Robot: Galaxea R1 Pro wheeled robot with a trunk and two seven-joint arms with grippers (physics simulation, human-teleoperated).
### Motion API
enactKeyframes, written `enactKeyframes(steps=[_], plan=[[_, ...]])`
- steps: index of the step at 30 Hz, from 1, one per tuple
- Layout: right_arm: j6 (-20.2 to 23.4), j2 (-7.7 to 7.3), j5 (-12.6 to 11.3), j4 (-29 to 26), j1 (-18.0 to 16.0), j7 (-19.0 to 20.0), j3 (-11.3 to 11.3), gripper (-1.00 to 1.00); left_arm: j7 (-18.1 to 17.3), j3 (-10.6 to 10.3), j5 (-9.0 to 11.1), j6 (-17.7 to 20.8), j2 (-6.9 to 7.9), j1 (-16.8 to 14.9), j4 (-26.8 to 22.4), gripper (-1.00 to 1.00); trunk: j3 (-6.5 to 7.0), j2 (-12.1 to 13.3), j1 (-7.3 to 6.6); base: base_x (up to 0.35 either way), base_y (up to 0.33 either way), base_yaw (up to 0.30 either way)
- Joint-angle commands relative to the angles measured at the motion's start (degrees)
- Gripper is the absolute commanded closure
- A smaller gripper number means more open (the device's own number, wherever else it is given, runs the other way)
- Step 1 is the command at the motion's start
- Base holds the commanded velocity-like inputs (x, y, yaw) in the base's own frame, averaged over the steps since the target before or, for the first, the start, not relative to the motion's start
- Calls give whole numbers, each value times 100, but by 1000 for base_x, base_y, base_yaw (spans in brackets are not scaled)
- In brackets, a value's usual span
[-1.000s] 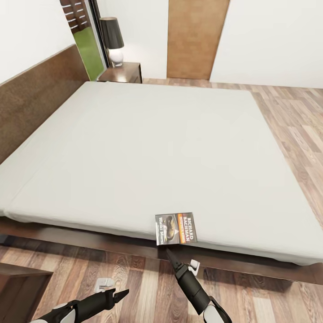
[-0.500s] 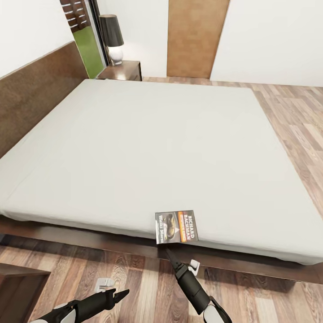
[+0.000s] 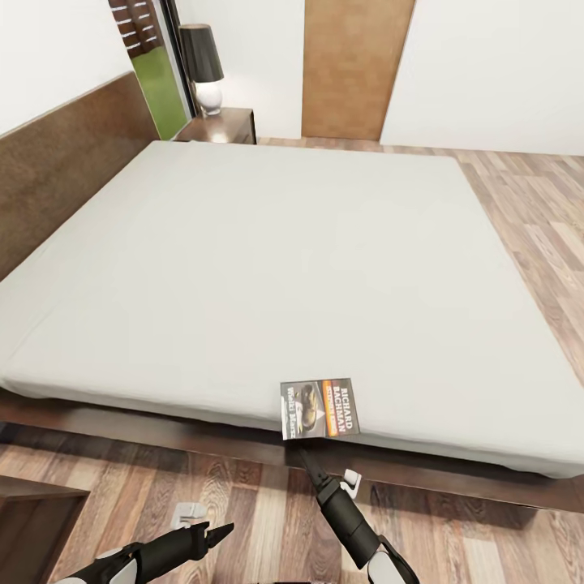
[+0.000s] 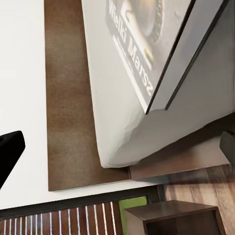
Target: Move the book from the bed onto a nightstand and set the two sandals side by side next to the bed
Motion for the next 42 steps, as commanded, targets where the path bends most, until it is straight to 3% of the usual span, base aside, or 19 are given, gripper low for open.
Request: enactKeyframes(steps=[1,7,42], plan=[[58,0,-61,1,-2,15,6,-100,-9,-18,7,-46,1,-3,7,-100,-21,-43,22,0,0,0],[59,-3,-61,1,-2,15,4,-100,-9,-18,7,-46,1,-3,7,-100,-129,-284,154,0,0,0],[60,-6,-61,-23,-2,23,2,-100,-9,-18,7,-46,1,-3,7,-100,-129,-284,154,56,5,0]])
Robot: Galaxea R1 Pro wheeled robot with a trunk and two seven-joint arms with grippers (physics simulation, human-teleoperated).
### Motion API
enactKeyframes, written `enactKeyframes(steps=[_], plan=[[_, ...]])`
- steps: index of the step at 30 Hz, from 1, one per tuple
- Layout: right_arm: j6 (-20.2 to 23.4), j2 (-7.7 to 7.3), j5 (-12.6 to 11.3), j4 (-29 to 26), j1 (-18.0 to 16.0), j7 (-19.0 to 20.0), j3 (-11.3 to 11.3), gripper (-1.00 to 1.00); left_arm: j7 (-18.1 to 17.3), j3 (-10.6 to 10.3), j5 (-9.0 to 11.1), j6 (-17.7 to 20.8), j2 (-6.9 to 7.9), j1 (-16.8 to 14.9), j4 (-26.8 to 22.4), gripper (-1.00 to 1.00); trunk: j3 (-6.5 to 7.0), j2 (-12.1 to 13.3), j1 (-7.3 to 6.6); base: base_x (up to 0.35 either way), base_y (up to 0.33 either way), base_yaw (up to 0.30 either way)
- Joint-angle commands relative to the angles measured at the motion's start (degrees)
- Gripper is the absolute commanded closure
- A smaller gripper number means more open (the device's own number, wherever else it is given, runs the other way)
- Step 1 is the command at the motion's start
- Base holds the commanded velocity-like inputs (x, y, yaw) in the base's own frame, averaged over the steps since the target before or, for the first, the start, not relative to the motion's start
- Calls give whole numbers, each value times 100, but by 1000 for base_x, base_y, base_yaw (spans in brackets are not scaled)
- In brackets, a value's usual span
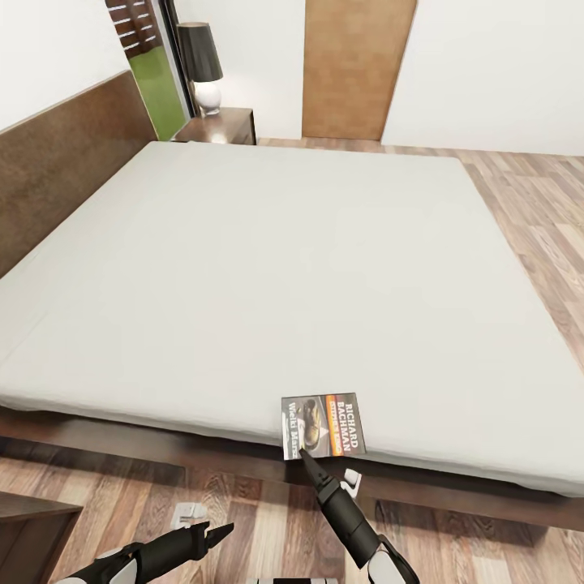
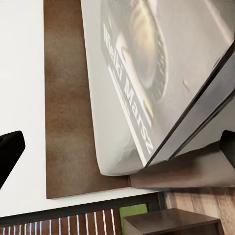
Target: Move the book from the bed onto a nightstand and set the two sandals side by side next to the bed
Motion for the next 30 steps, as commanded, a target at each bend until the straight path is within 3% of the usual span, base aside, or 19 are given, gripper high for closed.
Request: enactKeyframes(steps=[1,30], plan=[[60,-1,-61,1,-2,16,5,-100,-9,-19,7,-46,1,-3,7,-100,-3,-1,0,10,0,0],[60,-1,-61,-26,-2,17,5,-100,-9,-19,5,-46,-39,-3,7,-100,-3,-1,0,19,0,0]])
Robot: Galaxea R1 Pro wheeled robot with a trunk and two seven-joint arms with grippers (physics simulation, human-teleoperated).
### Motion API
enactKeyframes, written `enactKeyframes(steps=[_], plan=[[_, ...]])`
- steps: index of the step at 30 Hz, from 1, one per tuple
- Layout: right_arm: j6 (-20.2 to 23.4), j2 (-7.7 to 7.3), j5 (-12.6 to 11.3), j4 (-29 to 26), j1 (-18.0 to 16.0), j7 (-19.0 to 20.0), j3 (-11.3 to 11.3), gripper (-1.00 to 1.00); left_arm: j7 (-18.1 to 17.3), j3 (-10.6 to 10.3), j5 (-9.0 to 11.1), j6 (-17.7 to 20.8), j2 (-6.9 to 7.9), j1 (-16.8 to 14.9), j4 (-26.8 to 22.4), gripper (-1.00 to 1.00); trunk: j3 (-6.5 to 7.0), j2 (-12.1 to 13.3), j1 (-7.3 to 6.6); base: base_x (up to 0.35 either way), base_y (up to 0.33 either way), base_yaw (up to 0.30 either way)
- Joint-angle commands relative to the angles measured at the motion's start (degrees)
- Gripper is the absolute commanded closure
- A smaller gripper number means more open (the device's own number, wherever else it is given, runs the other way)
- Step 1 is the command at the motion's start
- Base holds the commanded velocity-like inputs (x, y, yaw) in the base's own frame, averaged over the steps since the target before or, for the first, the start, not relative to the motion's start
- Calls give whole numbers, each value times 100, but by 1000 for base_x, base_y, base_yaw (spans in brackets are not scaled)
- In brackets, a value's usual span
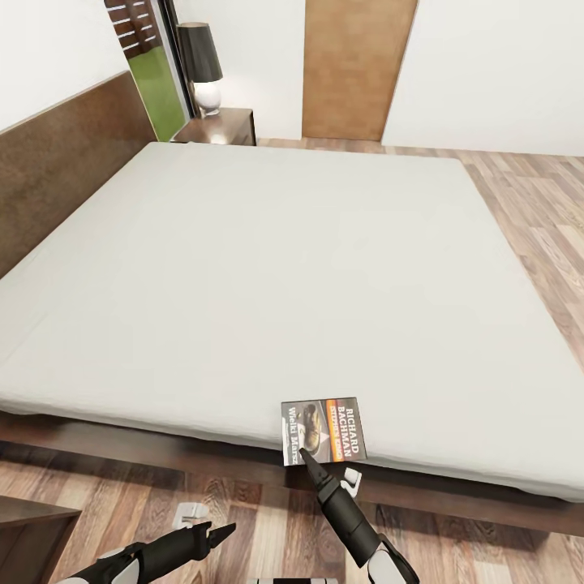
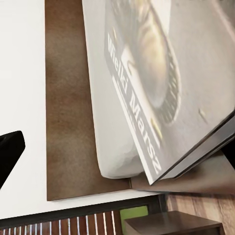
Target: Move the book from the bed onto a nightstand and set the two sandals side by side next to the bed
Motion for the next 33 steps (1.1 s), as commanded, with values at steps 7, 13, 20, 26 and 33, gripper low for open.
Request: enactKeyframes(steps=[7,13,20,26,33], plan=[[60,-2,-61,0,-2,15,5,-100,-9,-19,7,-41,-2,-3,7,-100,-57,-122,65,0,0,0],[60,-2,-61,0,-2,15,5,-100,-9,-19,6,-39,-6,-3,7,-100,-75,-162,87,0,0,0],[60,2,-61,0,-2,15,5,-100,-9,-19,4,-39,-5,-3,7,-100,-111,-242,131,0,0,0],[60,1,-61,0,-2,15,3,-100,-9,-19,4,-38,-11,-3,7,-100,-147,-322,175,0,0,0],[60,0,-61,0,-2,15,5,-100,-9,-19,4,-37,-11,-3,7,-100,-147,-322,175,0,0,0]])
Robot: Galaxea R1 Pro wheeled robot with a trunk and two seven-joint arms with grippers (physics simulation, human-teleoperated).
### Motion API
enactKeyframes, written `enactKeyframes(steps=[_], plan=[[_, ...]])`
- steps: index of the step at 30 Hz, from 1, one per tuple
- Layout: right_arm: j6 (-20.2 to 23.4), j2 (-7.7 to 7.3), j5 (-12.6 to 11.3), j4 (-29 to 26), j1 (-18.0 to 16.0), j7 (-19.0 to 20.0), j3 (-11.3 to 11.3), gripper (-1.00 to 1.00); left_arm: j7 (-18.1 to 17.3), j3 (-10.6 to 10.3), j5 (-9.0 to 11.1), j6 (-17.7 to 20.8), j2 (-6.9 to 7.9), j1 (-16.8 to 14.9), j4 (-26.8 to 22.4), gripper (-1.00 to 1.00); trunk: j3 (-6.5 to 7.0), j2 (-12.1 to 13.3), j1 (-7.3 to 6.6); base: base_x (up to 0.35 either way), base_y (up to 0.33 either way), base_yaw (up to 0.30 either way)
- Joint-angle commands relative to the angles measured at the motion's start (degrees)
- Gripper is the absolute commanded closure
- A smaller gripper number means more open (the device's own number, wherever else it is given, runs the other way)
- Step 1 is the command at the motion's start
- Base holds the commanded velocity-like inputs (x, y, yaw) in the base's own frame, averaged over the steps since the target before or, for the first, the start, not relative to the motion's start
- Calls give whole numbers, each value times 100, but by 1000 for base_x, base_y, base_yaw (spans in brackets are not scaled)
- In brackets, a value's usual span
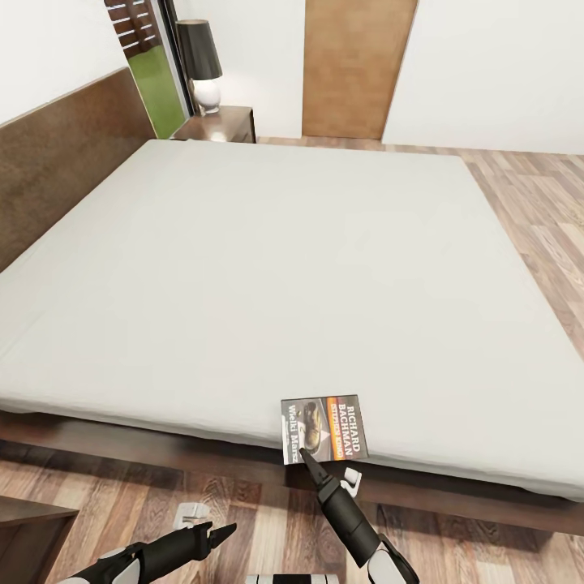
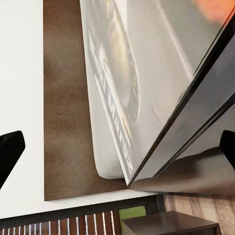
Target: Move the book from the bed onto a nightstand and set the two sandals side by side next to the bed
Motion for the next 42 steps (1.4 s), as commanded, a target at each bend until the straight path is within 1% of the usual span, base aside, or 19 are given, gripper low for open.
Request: enactKeyframes(steps=[1,4,7,30,42], plan=[[60,-2,-61,1,-2,15,5,-100,-11,-19,4,-47,1,-3,7,-100,-3,-1,-1,0,0,0],[60,-2,-61,1,-2,15,5,-100,-16,-19,4,-51,1,-3,7,-100,-3,-1,-1,0,0,0],[60,0,-61,1,-2,15,5,-100,-17,-19,4,-50,1,-3,7,-100,-57,-122,65,0,0,0],[60,-2,-61,1,-2,15,5,-100,-18,-19,5,-53,1,-3,7,-100,-57,-122,65,3,0,0],[60,-3,-61,1,-2,17,4,-100,-10,-20,2,-54,-14,-3,7,-100,-57,-122,65,41,0,0]])
